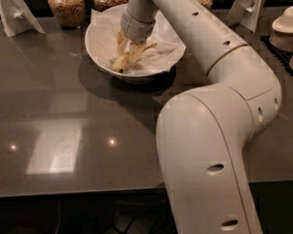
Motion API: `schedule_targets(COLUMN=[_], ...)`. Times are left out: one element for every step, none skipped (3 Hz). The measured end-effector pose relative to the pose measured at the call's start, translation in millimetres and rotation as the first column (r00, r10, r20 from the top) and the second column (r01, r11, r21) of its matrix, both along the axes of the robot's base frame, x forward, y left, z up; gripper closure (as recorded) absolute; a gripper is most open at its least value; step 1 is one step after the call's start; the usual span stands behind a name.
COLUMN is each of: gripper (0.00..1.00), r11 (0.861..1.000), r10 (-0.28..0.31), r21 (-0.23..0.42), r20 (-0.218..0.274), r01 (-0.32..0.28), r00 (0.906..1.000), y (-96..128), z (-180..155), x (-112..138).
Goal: Pick banana from white bowl
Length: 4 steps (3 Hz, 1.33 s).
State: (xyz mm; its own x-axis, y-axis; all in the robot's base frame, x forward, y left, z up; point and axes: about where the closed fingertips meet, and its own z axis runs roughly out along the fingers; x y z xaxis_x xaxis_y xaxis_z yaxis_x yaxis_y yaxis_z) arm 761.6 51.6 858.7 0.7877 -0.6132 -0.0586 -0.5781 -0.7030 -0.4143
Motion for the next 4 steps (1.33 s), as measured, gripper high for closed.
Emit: schedule_targets(gripper=[1.00, 1.00, 1.00, 1.00], r11=[1.000, 0.999, 0.994, 0.986], r10=[-0.013, -0.045, -0.084, -0.106], r21=[-0.014, 0.000, 0.068, 0.137], r20=[0.031, 0.051, 0.069, 0.073], r01=[0.013, 0.045, 0.080, 0.095], r00=[0.9995, 0.9977, 0.9941, 0.9917], y=[-8, -22, -37, -47], z=[17, 35, 59, 83], x=[0, -3, -8, -17])
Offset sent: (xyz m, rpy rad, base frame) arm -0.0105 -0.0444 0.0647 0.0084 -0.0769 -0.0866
